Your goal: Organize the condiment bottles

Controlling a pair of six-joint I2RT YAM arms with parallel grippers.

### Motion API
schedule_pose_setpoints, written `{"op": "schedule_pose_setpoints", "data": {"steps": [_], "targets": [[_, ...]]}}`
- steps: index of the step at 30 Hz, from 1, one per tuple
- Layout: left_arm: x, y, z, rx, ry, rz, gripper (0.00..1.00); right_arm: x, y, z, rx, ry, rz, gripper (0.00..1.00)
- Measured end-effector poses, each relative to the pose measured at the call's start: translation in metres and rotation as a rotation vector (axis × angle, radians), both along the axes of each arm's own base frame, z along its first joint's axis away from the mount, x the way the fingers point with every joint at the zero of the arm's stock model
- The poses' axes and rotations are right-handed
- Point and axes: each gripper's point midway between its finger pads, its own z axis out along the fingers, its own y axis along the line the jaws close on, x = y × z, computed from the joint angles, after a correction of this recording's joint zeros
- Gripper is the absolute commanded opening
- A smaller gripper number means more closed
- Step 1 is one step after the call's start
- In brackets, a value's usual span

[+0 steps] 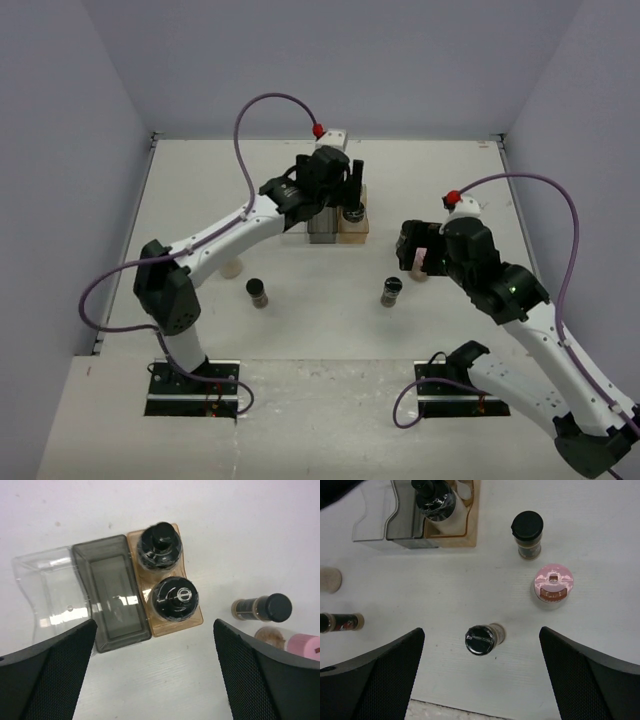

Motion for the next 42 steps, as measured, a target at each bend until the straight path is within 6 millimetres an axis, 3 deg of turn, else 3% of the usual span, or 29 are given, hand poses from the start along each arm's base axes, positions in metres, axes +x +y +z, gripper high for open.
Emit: {"op": "schedule_pose_setpoints", "data": {"steps": [5,7,9,13,16,22,27,32,39,40,42], "targets": [[-0.023,0.051,0.068,-0.051,-0.106,0.102,1.00,0.000,0.006,-0.011,-0.014,0.039,0.035,0.89],[-0.037,0.085,0.088,-0.076,-0.135,0.159,1.00,-0.001,0.010,-0.018,-0.020,0.071,0.057,0.87],[-0.046,0.121,0.093,-0.077,-0.138,0.218,1.00,-0.002,0.014,-0.026,-0.029,0.102,0.074,0.86],[-0.068,0.197,0.081,-0.030,-0.120,0.365,1.00,-0.005,0.019,-0.044,-0.053,0.186,0.102,0.84],[-0.093,0.227,0.077,0.013,-0.108,0.405,1.00,-0.011,0.025,-0.064,-0.076,0.255,0.130,0.79],[-0.119,0.254,0.084,0.045,-0.133,0.431,1.00,-0.026,0.037,-0.105,-0.150,0.385,0.192,0.77],[-0.129,0.268,0.055,0.120,-0.100,0.450,1.00,-0.035,0.042,-0.129,-0.212,0.456,0.207,0.70],[-0.134,0.272,0.024,0.182,-0.047,0.445,1.00,-0.029,0.038,-0.135,-0.246,0.457,0.173,0.63],[-0.135,0.272,0.003,0.226,-0.007,0.440,1.00,-0.025,0.035,-0.145,-0.287,0.480,0.151,0.42],[-0.135,0.272,0.002,0.228,-0.006,0.439,1.00,-0.025,0.035,-0.145,-0.287,0.480,0.151,0.31],[-0.135,0.272,0.000,0.231,-0.003,0.437,1.00,-0.024,0.036,-0.144,-0.287,0.477,0.156,0.23]]}}
